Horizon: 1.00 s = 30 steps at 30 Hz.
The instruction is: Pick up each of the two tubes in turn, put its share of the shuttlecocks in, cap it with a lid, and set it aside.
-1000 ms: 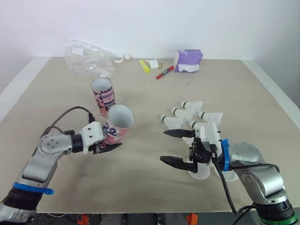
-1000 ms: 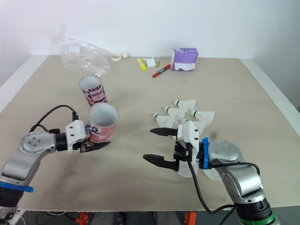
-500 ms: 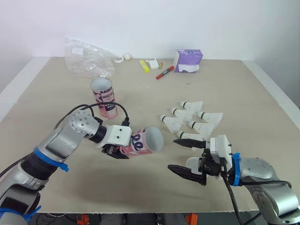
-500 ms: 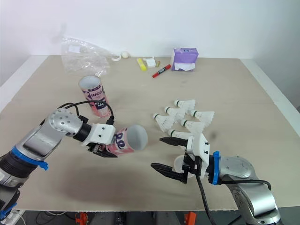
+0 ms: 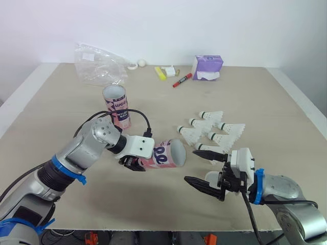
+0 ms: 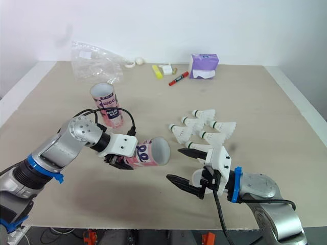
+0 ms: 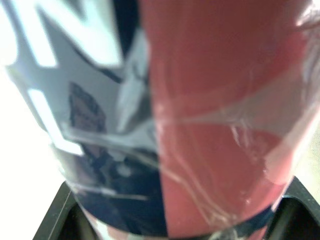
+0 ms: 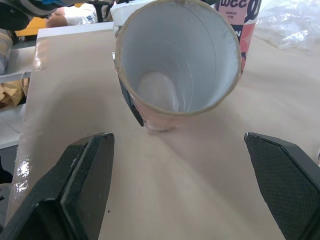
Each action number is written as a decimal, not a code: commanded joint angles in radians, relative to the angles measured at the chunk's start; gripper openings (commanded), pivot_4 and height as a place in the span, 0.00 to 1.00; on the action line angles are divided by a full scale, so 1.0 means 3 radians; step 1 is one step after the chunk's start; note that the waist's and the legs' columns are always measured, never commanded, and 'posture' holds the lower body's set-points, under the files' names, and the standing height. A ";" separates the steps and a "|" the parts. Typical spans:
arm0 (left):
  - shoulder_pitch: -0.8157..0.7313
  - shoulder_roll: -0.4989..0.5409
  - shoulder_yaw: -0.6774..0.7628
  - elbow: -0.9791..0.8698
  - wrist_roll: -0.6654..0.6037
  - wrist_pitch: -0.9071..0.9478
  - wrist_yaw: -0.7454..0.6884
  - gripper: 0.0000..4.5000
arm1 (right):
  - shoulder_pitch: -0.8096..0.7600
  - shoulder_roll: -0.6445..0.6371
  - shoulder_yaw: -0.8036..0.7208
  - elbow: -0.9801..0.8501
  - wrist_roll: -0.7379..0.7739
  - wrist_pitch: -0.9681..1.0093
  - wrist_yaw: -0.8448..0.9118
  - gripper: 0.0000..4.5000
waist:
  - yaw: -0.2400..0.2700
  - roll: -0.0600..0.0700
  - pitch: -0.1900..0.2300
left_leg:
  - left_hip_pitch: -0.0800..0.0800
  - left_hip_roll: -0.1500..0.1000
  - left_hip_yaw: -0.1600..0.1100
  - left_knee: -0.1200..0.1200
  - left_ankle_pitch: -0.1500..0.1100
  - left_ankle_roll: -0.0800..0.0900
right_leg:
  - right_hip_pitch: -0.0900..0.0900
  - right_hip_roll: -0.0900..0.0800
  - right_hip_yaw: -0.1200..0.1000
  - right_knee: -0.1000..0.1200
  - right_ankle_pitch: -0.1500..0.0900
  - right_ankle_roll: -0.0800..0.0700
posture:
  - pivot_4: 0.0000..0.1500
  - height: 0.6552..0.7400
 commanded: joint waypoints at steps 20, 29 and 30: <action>-0.0025 -0.0156 -0.0102 0.0061 0.0089 0.0127 0.0005 0.64 | 0.0536 0.0369 -0.0753 -0.0787 0.0378 0.1183 -0.1783 1.00 | 0.0031 0.0024 -0.0018 | -0.0008 -0.0011 -0.0018 0.0014 -0.0002 0.0007 | 0.0005 -0.0003 0.0001 0.0003 -0.0003 0.0007 | 1.00 1.00; 0.0010 -0.0160 -0.0088 0.0039 0.0080 0.0148 0.0030 0.64 | 0.0543 0.0539 -0.0630 -0.0845 0.0420 0.1417 -0.2073 1.00 | 0.0031 0.0024 -0.0018 | -0.0008 -0.0012 -0.0019 0.0014 -0.0002 0.0007 | 0.0005 -0.0004 0.0001 0.0003 -0.0003 0.0007 | 1.00 1.00; 0.0015 -0.0160 -0.0088 0.0036 0.0080 0.0149 0.0033 0.64 | 0.0538 0.0552 -0.0610 -0.0844 0.0417 0.1424 -0.2087 1.00 | 0.0031 0.0024 -0.0018 | -0.0009 -0.0012 -0.0020 0.0014 -0.0002 0.0007 | 0.0005 -0.0003 0.0001 0.0003 -0.0003 0.0007 | 1.00 1.00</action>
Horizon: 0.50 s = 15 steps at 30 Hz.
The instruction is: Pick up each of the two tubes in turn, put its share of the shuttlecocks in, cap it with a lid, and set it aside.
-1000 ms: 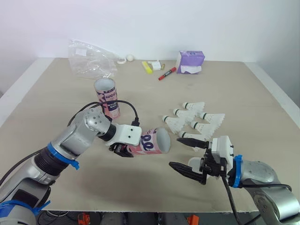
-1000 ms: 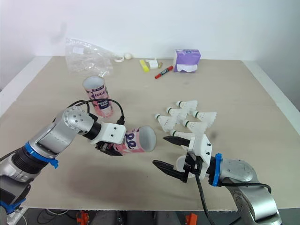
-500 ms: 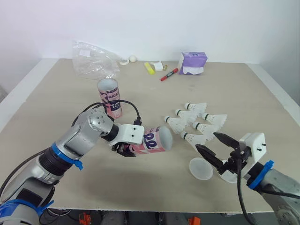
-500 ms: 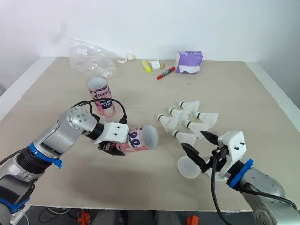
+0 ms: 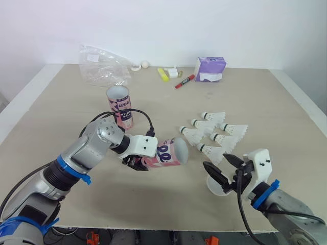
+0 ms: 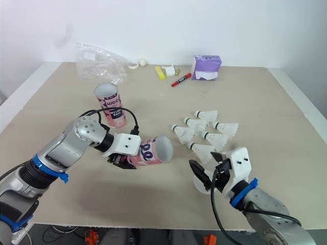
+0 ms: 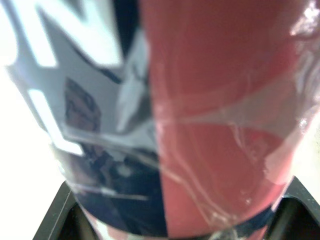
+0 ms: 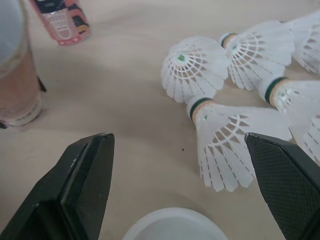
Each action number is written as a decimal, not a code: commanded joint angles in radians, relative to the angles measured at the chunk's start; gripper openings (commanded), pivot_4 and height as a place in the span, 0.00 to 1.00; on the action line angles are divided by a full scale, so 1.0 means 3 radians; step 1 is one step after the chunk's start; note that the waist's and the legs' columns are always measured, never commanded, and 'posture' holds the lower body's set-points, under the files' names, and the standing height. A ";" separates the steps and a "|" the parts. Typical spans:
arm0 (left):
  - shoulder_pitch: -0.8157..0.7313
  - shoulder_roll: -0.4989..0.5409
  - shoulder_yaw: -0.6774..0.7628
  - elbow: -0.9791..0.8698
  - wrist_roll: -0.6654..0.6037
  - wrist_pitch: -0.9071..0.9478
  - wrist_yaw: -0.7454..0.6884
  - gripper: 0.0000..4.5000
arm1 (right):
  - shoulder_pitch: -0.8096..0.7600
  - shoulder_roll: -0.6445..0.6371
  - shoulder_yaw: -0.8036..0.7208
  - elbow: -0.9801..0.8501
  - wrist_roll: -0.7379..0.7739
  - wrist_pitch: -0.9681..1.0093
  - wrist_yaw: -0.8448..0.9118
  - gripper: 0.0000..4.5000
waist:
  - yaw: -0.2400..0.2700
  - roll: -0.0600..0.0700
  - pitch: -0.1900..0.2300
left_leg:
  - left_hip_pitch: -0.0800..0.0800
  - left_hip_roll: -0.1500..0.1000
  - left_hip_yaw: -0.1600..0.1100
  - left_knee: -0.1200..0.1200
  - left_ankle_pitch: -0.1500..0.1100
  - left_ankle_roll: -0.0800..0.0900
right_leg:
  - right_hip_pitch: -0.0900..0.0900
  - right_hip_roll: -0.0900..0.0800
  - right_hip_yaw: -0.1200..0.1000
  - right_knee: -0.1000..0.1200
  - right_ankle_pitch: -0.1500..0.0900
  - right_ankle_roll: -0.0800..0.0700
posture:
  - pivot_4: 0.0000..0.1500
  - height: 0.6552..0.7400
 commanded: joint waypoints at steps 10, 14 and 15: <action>0.0048 -0.0072 -0.0065 -0.0016 0.0004 0.0028 0.0044 0.64 | -0.0293 0.0356 0.0102 0.0112 0.0122 0.0125 -0.0352 1.00 | 0.0000 0.0001 -0.0001 | 0.0000 -0.0001 -0.0003 0.0000 0.0001 0.0001 | 0.0000 0.0000 0.0000 0.0000 0.0000 0.0000 | 1.00 1.00; 0.0068 -0.0070 -0.0059 -0.0065 -0.0007 0.0072 0.0046 0.64 | -0.0338 0.0375 0.0120 0.0175 0.0107 0.0162 -0.0353 1.00 | 0.0000 0.0002 -0.0002 | -0.0004 -0.0004 -0.0004 0.0000 0.0001 0.0002 | -0.0001 -0.0002 0.0001 0.0000 -0.0002 0.0003 | 1.00 1.00; 0.0074 -0.0067 -0.0058 -0.0077 -0.0008 0.0081 0.0047 0.64 | -0.0343 0.0383 0.0124 0.0189 0.0108 0.0167 -0.0356 1.00 | 0.0000 0.0002 -0.0002 | -0.0004 -0.0004 -0.0003 0.0000 0.0001 0.0002 | -0.0001 -0.0002 0.0001 -0.0001 -0.0002 0.0003 | 1.00 1.00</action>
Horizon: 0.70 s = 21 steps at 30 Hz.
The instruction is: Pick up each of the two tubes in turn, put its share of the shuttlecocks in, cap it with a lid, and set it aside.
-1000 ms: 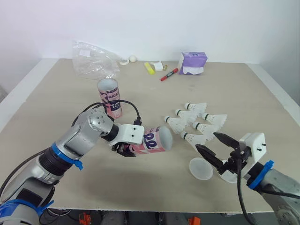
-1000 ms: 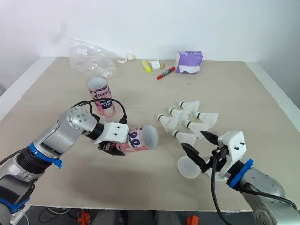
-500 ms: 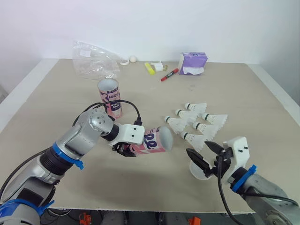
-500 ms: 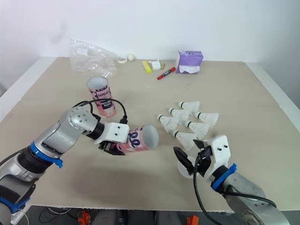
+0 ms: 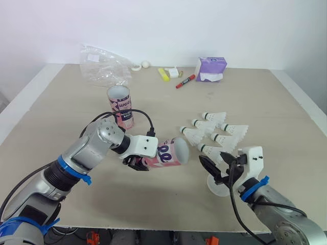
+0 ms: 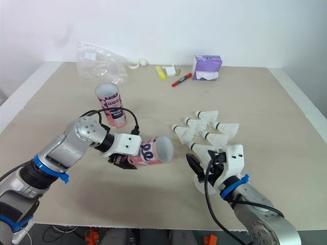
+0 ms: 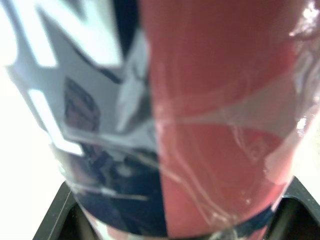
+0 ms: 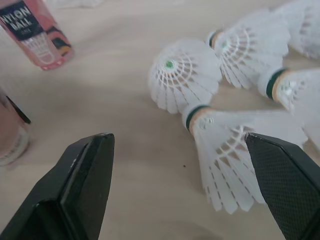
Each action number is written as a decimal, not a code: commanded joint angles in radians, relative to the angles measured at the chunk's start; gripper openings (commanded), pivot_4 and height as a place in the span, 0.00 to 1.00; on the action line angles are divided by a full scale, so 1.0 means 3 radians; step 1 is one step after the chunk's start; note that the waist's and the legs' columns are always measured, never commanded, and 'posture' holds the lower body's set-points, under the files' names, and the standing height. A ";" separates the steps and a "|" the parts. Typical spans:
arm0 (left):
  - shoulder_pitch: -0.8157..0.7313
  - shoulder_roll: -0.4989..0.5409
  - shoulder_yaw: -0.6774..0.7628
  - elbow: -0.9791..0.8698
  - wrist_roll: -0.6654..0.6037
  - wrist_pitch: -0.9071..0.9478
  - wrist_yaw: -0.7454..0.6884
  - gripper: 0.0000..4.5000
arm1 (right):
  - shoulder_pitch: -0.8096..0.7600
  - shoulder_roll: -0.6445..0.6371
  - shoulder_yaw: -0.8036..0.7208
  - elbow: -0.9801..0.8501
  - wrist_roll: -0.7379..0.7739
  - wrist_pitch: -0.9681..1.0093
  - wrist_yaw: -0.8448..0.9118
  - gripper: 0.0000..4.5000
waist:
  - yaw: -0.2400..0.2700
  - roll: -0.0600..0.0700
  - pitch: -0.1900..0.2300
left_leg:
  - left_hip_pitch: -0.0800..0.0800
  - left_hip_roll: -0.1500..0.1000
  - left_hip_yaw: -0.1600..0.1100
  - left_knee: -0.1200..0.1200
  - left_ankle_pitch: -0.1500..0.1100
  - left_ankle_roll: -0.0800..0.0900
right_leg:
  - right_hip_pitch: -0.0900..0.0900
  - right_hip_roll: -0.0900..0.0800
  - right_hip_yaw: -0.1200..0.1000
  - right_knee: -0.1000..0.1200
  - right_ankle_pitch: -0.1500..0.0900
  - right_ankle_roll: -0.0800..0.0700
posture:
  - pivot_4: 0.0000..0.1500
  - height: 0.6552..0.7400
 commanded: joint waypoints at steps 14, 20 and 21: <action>0.0114 -0.0060 -0.0077 -0.0137 -0.0006 0.0111 0.0090 0.64 | -0.0323 0.0110 0.0042 0.0234 -0.0001 0.0066 -0.0166 1.00 | 0.0000 0.0001 0.0000 | -0.0002 -0.0002 -0.0004 0.0000 0.0000 0.0001 | 0.0000 -0.0001 0.0000 0.0000 -0.0001 0.0001 | 1.00 1.00; 0.0127 -0.0065 -0.0084 -0.0140 0.0000 0.0113 0.0099 0.64 | -0.0350 0.0105 0.0041 0.0280 -0.0020 0.0106 -0.0198 0.61 | 0.0000 0.0001 -0.0001 | -0.0003 -0.0003 -0.0005 0.0000 0.0000 0.0001 | 0.0000 -0.0001 0.0000 0.0000 -0.0001 0.0002 | 1.00 1.00; 0.0127 -0.0067 -0.0085 -0.0140 -0.0001 0.0114 0.0100 0.64 | -0.0349 0.0105 0.0041 0.0280 -0.0019 0.0108 -0.0199 0.51 | 0.0000 0.0001 -0.0001 | -0.0003 -0.0004 -0.0005 0.0000 0.0000 0.0001 | 0.0000 -0.0001 0.0000 0.0000 -0.0001 0.0002 | 1.00 1.00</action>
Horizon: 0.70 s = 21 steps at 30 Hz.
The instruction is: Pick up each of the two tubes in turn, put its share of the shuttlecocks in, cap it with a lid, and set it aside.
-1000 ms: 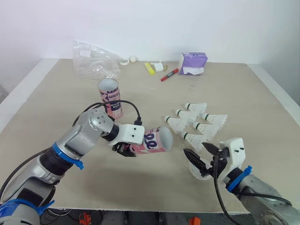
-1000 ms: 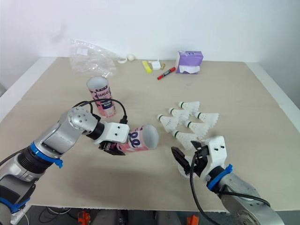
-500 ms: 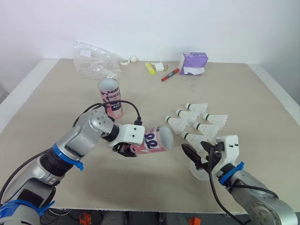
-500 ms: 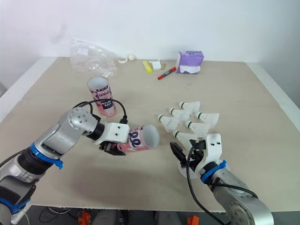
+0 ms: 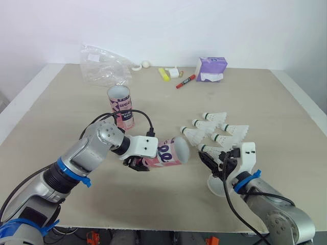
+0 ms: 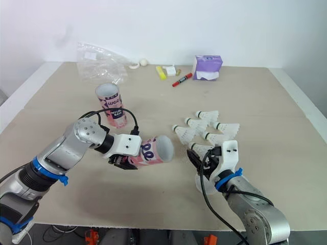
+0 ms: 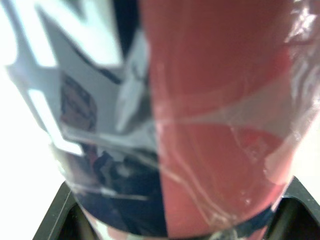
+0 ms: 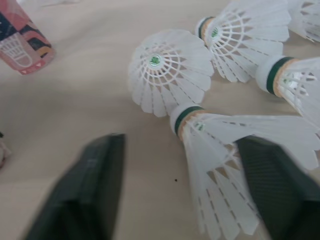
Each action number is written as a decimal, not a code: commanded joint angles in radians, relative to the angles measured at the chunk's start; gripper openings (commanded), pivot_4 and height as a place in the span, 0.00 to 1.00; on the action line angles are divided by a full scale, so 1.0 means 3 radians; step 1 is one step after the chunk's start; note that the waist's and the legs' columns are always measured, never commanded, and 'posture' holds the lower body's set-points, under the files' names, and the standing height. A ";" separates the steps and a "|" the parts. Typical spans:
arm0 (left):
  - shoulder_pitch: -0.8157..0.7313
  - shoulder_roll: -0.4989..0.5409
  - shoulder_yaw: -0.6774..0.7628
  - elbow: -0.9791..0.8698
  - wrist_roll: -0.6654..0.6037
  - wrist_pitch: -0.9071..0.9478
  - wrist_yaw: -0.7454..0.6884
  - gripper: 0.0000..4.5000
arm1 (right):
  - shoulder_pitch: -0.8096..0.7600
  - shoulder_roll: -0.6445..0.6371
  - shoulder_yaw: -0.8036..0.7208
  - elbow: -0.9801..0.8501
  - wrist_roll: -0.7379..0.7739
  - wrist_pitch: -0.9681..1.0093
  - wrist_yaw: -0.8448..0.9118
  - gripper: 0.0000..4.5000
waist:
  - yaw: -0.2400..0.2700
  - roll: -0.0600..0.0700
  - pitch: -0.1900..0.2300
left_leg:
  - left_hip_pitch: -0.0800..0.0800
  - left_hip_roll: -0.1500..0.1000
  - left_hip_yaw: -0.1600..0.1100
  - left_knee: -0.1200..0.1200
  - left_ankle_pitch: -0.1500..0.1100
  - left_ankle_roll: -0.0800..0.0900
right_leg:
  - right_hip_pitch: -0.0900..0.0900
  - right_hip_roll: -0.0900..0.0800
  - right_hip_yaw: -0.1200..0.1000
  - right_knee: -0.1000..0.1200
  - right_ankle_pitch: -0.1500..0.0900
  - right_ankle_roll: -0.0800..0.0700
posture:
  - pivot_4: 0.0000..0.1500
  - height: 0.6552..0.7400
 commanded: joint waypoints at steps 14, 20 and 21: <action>0.0032 -0.0109 -0.0119 0.0040 0.0001 -0.0012 0.0025 0.64 | 0.0015 -0.0097 -0.0182 -0.0289 0.0104 0.0009 0.0029 0.00 | 0.0000 0.0001 0.0000 | 0.0000 -0.0001 -0.0001 0.0000 0.0000 0.0000 | 0.0000 -0.0001 0.0000 0.0000 0.0000 0.0000 | 1.00 1.00; -0.0011 -0.0143 -0.0123 0.0153 0.0017 -0.0082 -0.0004 0.64 | 0.0163 -0.0762 -0.0685 -0.0776 0.0362 -0.0076 0.0593 0.00 | 0.0013 0.0006 -0.0003 | -0.0004 -0.0016 -0.0008 0.0001 0.0001 0.0006 | 0.0002 -0.0012 0.0000 0.0000 -0.0005 0.0010 | 1.00 1.00; -0.0026 -0.0152 -0.0126 0.0189 0.0019 -0.0104 -0.0011 0.64 | 0.0199 -0.0970 -0.0786 -0.0860 0.0319 -0.0202 0.0852 0.00 | 0.0014 0.0006 -0.0004 | -0.0004 -0.0018 -0.0008 0.0001 0.0001 0.0007 | 0.0002 -0.0015 -0.0001 0.0000 -0.0006 0.0012 | 1.00 1.00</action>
